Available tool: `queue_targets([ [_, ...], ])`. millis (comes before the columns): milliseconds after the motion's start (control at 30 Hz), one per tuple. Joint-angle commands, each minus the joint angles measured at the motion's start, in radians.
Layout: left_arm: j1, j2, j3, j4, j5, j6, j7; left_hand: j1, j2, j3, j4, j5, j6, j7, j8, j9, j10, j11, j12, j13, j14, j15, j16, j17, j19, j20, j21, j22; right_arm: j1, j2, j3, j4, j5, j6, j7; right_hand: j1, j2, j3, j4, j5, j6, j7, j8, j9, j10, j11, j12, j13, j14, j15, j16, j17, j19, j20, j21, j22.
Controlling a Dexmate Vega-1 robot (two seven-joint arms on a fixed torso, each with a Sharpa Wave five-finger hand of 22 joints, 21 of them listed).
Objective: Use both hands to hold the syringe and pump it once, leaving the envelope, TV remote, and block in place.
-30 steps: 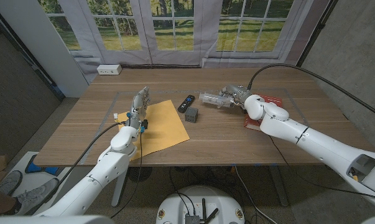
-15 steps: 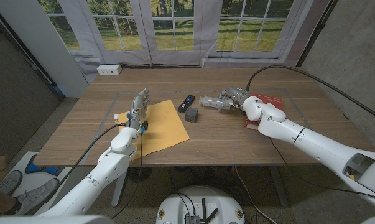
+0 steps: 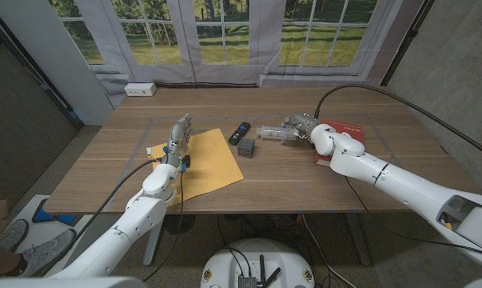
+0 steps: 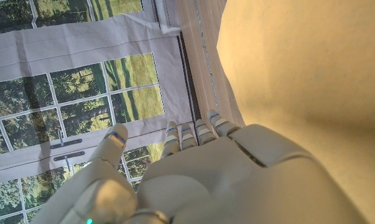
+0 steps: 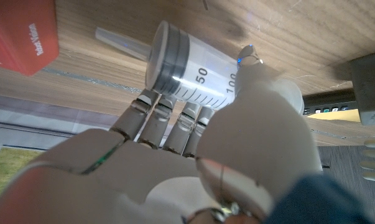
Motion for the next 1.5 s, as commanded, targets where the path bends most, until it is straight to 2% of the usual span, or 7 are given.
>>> queue_targets([
  [33,0.000,0.004,-0.006,0.002,-0.004,0.003,0.000,-0.010,0.077,0.001,0.006,0.004,0.012,0.002,0.005,0.001,-0.001,0.003,0.005,0.003,0.002,-0.022,0.004,0.004,0.005,-0.011,-0.003,0.002,0.010,-0.003,-0.008,-0.005,-0.004,-0.009,0.035,0.099,0.105,-0.018,0.001,-0.001,0.010,-0.044,-0.017,0.001,-0.038,0.000,-0.006,0.000,-0.028,-0.124,-0.003,0.007,-0.009,0.000,0.001,0.003],
  [367,-0.003,0.001,-0.005,0.010,-0.007,-0.001,-0.005,-0.012,0.078,0.002,0.010,0.005,0.013,0.001,0.004,0.002,-0.001,0.003,0.005,0.003,0.005,-0.021,0.005,0.005,0.007,-0.010,-0.003,0.002,0.016,-0.021,-0.010,-0.030,-0.006,-0.008,0.076,0.063,0.079,-0.050,0.007,-0.015,-0.082,-0.049,-0.070,-0.001,-0.187,-0.001,-0.010,0.001,-0.163,-0.108,-0.034,0.018,-0.044,0.038,-0.003,0.002],
  [633,-0.002,-0.001,-0.004,0.011,-0.007,-0.004,-0.006,-0.013,0.079,0.004,0.015,0.005,0.014,0.001,0.004,0.002,0.001,0.003,0.006,0.003,0.007,-0.020,0.005,0.005,0.009,-0.010,-0.003,0.002,0.031,-0.041,-0.012,-0.044,-0.002,0.010,0.135,0.022,0.061,-0.066,0.014,-0.028,-0.176,-0.049,-0.112,-0.003,-0.295,0.022,-0.013,-0.006,-0.271,-0.093,-0.066,0.016,-0.088,0.078,-0.006,0.003],
  [733,-0.001,0.000,-0.005,0.008,-0.007,-0.003,-0.004,-0.013,0.079,0.005,0.016,0.005,0.014,0.001,0.004,0.002,0.000,0.004,0.006,0.003,0.008,-0.020,0.006,0.005,0.009,-0.009,-0.003,0.002,0.041,-0.049,-0.012,-0.047,0.005,0.018,0.170,0.018,0.056,-0.067,0.011,-0.031,-0.205,-0.049,-0.124,-0.003,-0.335,0.033,-0.015,-0.009,-0.301,-0.074,-0.075,0.013,-0.100,0.086,-0.006,0.003],
  [900,0.000,0.002,-0.006,0.005,-0.006,-0.002,-0.003,-0.014,0.080,0.006,0.019,0.005,0.014,0.002,0.004,0.002,0.001,0.004,0.006,0.003,0.009,-0.020,0.006,0.005,0.010,-0.008,-0.003,0.002,0.063,-0.062,-0.015,-0.051,0.017,0.027,0.240,0.010,0.046,-0.063,0.006,-0.041,-0.337,-0.048,-0.158,-0.003,-0.478,0.069,-0.015,-0.018,-0.415,0.003,-0.100,-0.001,-0.161,0.125,-0.008,0.003],
  [1133,-0.003,0.002,-0.004,0.007,-0.009,0.000,-0.009,-0.014,0.081,0.008,0.023,0.005,0.014,0.002,0.004,0.002,0.002,0.003,0.006,0.003,0.011,-0.019,0.006,0.005,0.014,-0.009,-0.002,0.003,0.091,-0.077,-0.018,-0.050,0.034,0.052,0.326,-0.013,0.024,-0.064,0.008,-0.047,-0.496,-0.047,-0.171,-0.007,-0.647,0.113,-0.016,-0.031,-0.539,0.071,-0.116,-0.026,-0.228,0.164,-0.010,0.003],
  [1500,-0.012,0.002,-0.003,0.018,-0.008,-0.004,-0.017,-0.015,0.080,0.009,0.026,0.005,0.015,0.003,0.004,0.002,0.003,0.002,0.006,0.003,0.014,-0.017,0.007,0.006,0.016,-0.010,-0.001,0.003,0.118,-0.084,-0.020,-0.049,0.045,0.054,0.412,-0.085,-0.004,-0.073,0.023,-0.038,-0.681,-0.045,-0.173,-0.014,-0.764,0.135,-0.008,-0.050,-0.664,0.150,-0.119,-0.066,-0.304,0.199,-0.009,0.002],
])
